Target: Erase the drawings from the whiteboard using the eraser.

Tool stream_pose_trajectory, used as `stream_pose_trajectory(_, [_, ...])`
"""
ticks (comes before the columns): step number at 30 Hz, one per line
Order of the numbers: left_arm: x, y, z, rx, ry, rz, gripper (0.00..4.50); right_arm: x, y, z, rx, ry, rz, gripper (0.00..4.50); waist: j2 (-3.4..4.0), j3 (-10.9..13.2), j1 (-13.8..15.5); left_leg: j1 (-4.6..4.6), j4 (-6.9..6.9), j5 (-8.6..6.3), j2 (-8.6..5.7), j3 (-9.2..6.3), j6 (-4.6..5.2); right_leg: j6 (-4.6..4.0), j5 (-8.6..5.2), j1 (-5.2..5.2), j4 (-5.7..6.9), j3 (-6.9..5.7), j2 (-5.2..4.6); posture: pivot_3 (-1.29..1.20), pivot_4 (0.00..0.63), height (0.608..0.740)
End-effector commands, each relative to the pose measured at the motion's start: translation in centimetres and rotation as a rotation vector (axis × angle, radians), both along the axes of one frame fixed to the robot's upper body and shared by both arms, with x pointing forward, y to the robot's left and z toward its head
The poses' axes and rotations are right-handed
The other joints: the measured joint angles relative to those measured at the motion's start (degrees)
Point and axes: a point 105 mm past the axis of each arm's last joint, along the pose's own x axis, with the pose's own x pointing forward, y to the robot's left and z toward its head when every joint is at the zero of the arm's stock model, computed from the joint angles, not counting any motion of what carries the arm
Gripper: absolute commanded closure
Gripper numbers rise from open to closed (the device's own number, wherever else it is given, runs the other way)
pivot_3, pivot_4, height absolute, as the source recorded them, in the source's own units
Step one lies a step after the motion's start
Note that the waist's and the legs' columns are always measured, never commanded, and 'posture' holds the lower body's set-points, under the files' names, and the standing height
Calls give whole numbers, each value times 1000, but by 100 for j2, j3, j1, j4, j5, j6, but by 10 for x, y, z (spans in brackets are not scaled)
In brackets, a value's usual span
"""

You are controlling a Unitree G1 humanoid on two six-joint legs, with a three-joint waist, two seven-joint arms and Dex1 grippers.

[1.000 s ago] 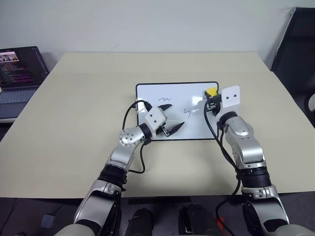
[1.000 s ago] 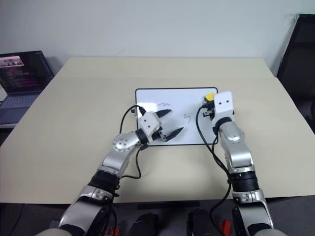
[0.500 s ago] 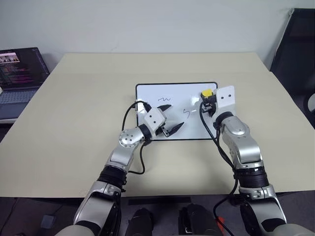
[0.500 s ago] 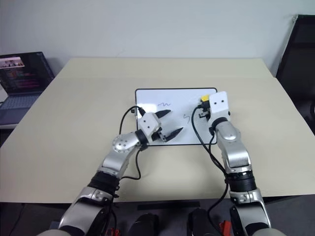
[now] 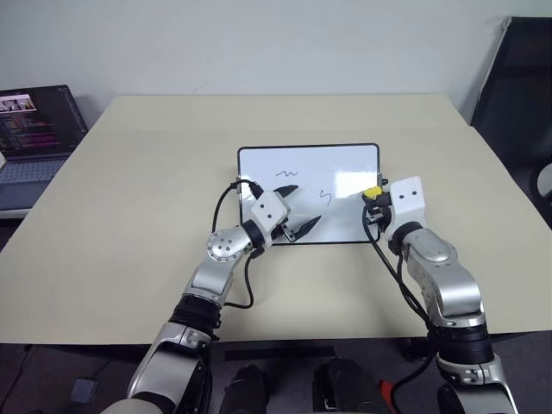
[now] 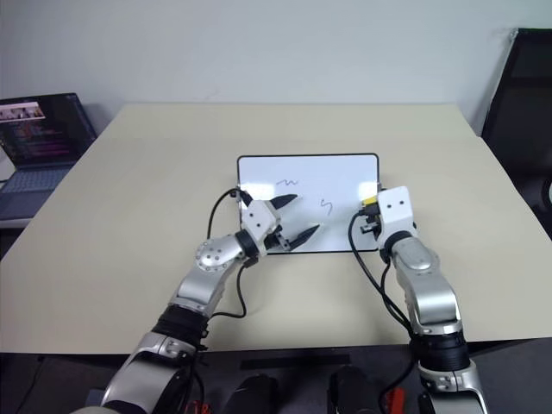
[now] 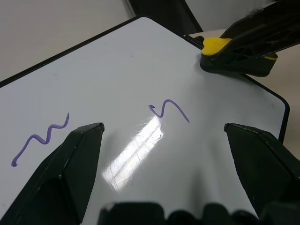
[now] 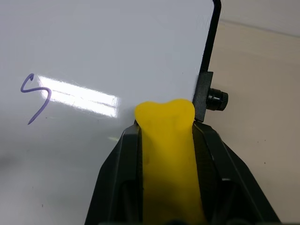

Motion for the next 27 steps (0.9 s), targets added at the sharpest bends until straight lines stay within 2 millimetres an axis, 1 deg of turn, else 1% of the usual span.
stream_pose_trajectory(1, [2,-1,18,-22,-61,-8,0,12,0,38,36,-153,-7,3397,0,1,1,-1,2,0,0,0,0,1,0,0,0,0,0,0,150,740])
stream_pose_trajectory(6, [3,-1,19,-21,-64,-8,0,20,10,61,39,-261,25,3397,1,1,9,-13,-8,0,0,-1,0,0,0,-8,-12,-3,0,0,150,740])
stream_pose_trajectory(9, [3,0,19,-21,-65,-4,0,22,14,63,39,-272,42,3397,1,1,12,-15,-21,-1,-1,0,0,0,0,-8,-26,-2,-1,0,150,740])
stream_pose_trajectory(10, [2,1,19,-21,-66,-1,0,23,15,62,39,-267,45,3397,1,1,13,-15,-23,-1,0,0,0,-1,0,-8,-28,-1,-1,0,150,740])
stream_pose_trajectory(14, [2,3,19,-21,-67,8,0,24,20,40,15,-169,74,3397,1,2,12,-14,-24,0,1,0,0,-1,1,-9,-27,-1,-1,0,150,740])
stream_pose_trajectory(15, [2,4,19,-21,-68,9,0,23,20,38,20,-159,80,3397,1,2,12,-13,-24,0,1,0,0,-1,1,-9,-25,-2,-1,0,150,740])
stream_pose_trajectory(17, [1,5,19,-21,-69,13,0,16,11,15,-8,-74,68,3397,1,1,20,-12,-24,0,1,-1,0,-1,1,-9,-23,-3,-1,0,150,740])
stream_pose_trajectory(19, [1,5,19,-20,-68,15,0,8,4,2,-31,-19,60,3397,1,1,26,-14,-25,0,2,-3,0,-2,0,-9,-26,-2,-1,0,150,740])
stream_pose_trajectory(22, [-1,6,18,-20,-67,16,0,0,-3,-2,-30,2,45,3397,1,1,25,-12,-21,0,-2,-2,0,0,1,-6,-25,-1,-4,0,150,740])
stream_pose_trajectory(24, [-2,5,17,-20,-64,14,0,-6,-7,0,-22,0,35,3397,1,1,24,-8,-15,0,-2,-2,0,1,2,-3,-20,-2,-5,0,150,740])
stream_pose_trajectory(25, [-3,5,17,-20,-64,14,0,-8,-7,3,-6,-15,37,3397,0,2,24,-6,-13,0,-2,-2,0,1,2,-3,-15,-2,-4,0,150,740])
stream_pose_trajectory(27, [-5,6,16,-22,-64,13,0,-15,-4,18,25,-88,70,3397,0,2,23,-6,-13,0,1,-3,0,1,2,-3,-15,-3,-2,0,150,740])
